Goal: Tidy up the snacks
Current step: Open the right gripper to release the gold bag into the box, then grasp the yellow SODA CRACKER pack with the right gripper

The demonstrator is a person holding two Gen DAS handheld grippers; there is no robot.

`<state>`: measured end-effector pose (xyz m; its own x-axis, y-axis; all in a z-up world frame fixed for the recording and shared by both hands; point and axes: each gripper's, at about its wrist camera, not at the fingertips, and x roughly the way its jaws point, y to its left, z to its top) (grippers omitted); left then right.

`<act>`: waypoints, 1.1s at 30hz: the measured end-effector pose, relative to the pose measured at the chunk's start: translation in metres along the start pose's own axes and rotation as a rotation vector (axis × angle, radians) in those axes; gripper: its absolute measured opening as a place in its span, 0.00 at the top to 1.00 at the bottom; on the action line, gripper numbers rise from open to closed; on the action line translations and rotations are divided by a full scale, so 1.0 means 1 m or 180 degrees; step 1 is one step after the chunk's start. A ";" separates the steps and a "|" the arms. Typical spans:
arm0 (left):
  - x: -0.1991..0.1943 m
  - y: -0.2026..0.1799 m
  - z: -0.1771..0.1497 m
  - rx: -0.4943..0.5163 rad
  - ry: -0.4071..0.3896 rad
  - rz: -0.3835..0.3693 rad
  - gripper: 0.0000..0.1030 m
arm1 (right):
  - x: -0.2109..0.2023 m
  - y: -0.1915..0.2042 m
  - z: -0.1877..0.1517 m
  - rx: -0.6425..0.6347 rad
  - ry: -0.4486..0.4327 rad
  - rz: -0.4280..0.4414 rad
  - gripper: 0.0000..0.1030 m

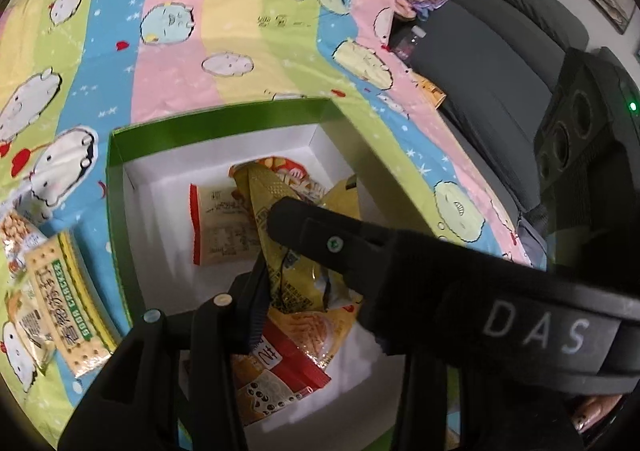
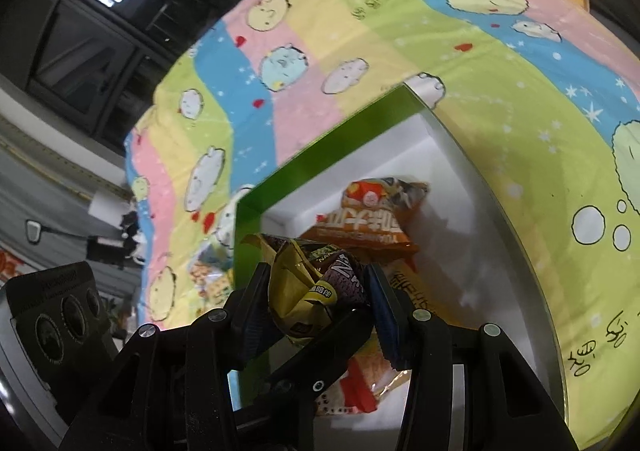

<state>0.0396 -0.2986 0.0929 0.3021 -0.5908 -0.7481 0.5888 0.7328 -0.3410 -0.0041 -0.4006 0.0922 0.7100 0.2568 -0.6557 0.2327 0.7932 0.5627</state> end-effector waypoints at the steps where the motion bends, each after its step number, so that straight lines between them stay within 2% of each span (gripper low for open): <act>1: 0.004 0.002 0.000 -0.0047 0.0034 0.0002 0.59 | 0.003 -0.001 0.000 0.0012 0.0016 -0.0035 0.51; 5: 0.007 0.009 -0.002 -0.0156 0.0076 0.0023 0.58 | 0.014 -0.007 0.001 0.0092 0.0097 -0.0037 0.51; 10: -0.013 0.012 -0.006 -0.0191 -0.0075 0.0080 0.44 | 0.008 -0.003 0.000 0.0083 -0.0005 -0.0034 0.51; 13: -0.039 0.015 -0.009 -0.0168 -0.0250 0.0056 0.34 | -0.002 0.003 -0.001 0.0038 -0.0142 0.0033 0.42; 14: -0.050 0.017 -0.011 -0.0180 -0.0318 0.0047 0.27 | -0.006 0.005 -0.002 0.0026 -0.0182 0.0046 0.39; 17: -0.083 0.023 -0.019 -0.0177 -0.0534 0.0058 0.21 | -0.015 0.016 -0.005 -0.0086 -0.0275 0.0031 0.37; 19: -0.107 0.032 -0.027 -0.0187 -0.0679 0.0114 0.16 | -0.021 0.025 -0.008 -0.0181 -0.0327 0.0020 0.29; 20: -0.115 0.036 -0.031 -0.0211 -0.0734 0.0147 0.14 | -0.023 0.030 -0.009 -0.0215 -0.0354 0.0026 0.21; 21: -0.122 0.042 -0.035 -0.0241 -0.0789 0.0180 0.14 | -0.025 0.035 -0.010 -0.0260 -0.0383 0.0035 0.19; 26: -0.165 0.090 -0.064 -0.0613 -0.0940 0.0399 0.14 | -0.029 0.070 -0.026 -0.0501 -0.0408 0.0096 0.15; 29: -0.183 0.128 -0.087 -0.0792 -0.0984 0.0467 0.04 | -0.022 0.096 -0.041 -0.0697 -0.0332 0.0229 0.14; 31: -0.187 0.156 -0.101 -0.0871 -0.0876 0.0669 0.04 | -0.014 0.111 -0.051 -0.0812 -0.0252 0.0310 0.14; 33: -0.190 0.183 -0.114 -0.1169 -0.0932 0.0808 0.04 | -0.001 0.127 -0.061 -0.0938 -0.0119 0.0349 0.14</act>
<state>0.0042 -0.0137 0.1082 0.6284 -0.4106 -0.6607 0.1846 0.9038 -0.3861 -0.0163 -0.2666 0.1333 0.7455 0.3334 -0.5771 -0.0453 0.8892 0.4553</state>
